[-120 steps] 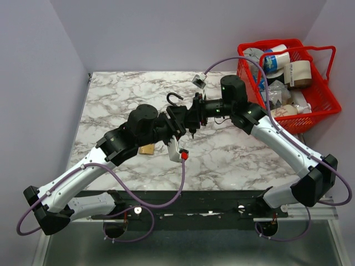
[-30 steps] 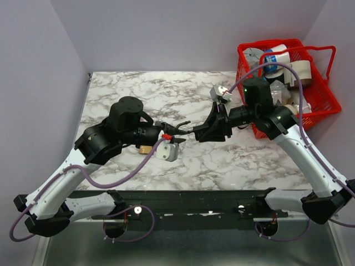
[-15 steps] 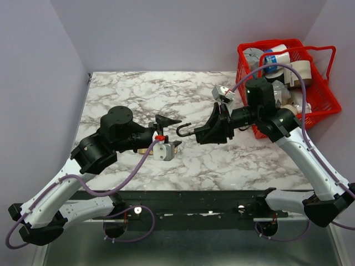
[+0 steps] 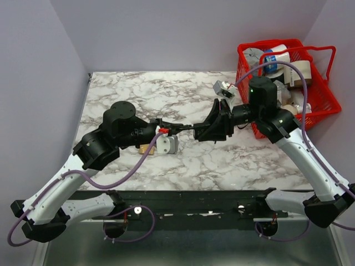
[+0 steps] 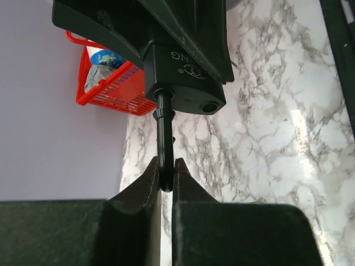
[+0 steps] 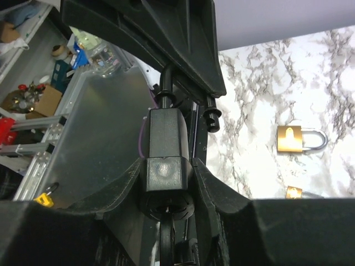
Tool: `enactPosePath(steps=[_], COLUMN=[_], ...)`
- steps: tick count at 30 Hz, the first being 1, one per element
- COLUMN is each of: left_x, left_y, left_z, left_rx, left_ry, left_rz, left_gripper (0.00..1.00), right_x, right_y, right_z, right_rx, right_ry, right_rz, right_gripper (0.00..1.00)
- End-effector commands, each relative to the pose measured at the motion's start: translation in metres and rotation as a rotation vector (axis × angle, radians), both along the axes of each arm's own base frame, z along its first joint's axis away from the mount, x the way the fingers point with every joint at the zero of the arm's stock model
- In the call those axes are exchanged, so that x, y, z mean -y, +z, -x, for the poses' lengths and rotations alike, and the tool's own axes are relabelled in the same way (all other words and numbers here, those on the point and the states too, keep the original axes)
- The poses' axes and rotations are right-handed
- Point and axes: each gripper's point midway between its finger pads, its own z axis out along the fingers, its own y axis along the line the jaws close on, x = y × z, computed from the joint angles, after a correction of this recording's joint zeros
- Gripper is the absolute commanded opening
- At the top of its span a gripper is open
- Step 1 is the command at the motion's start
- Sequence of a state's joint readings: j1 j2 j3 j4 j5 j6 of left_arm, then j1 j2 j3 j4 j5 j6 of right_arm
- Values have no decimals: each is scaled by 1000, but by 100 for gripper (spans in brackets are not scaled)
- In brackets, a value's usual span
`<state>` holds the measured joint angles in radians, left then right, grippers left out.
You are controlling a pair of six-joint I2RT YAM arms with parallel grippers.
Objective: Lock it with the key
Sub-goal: Lock the lock.
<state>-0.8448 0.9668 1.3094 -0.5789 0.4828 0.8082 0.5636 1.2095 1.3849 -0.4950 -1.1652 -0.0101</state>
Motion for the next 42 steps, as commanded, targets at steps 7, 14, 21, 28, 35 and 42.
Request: enactPosePath(steps=[7, 14, 21, 28, 35, 42], left_x=[22, 32, 37, 40, 46, 54], left_y=[27, 30, 31, 34, 35, 42], left_z=[49, 50, 54, 54, 54, 53], left_rx=[-397, -537, -633, -669, -682, -720], left_ry=[-180, -176, -182, -191, -221, -240], left_rz=[89, 103, 110, 115, 103, 130], left_gripper=[0, 0, 0, 0, 0, 0], right_x=[5, 10, 13, 12, 9, 5], right_y=[31, 33, 35, 39, 36, 37], right_z=[-6, -15, -25, -26, -26, -30], right_rx=[318, 399, 443, 445, 415, 414], right_ry=[-70, -154, -224, -228, -219, -220], right_rz=[-107, -122, -130, -152, -157, -168], right_gripper=[1, 1, 1, 1, 1, 1])
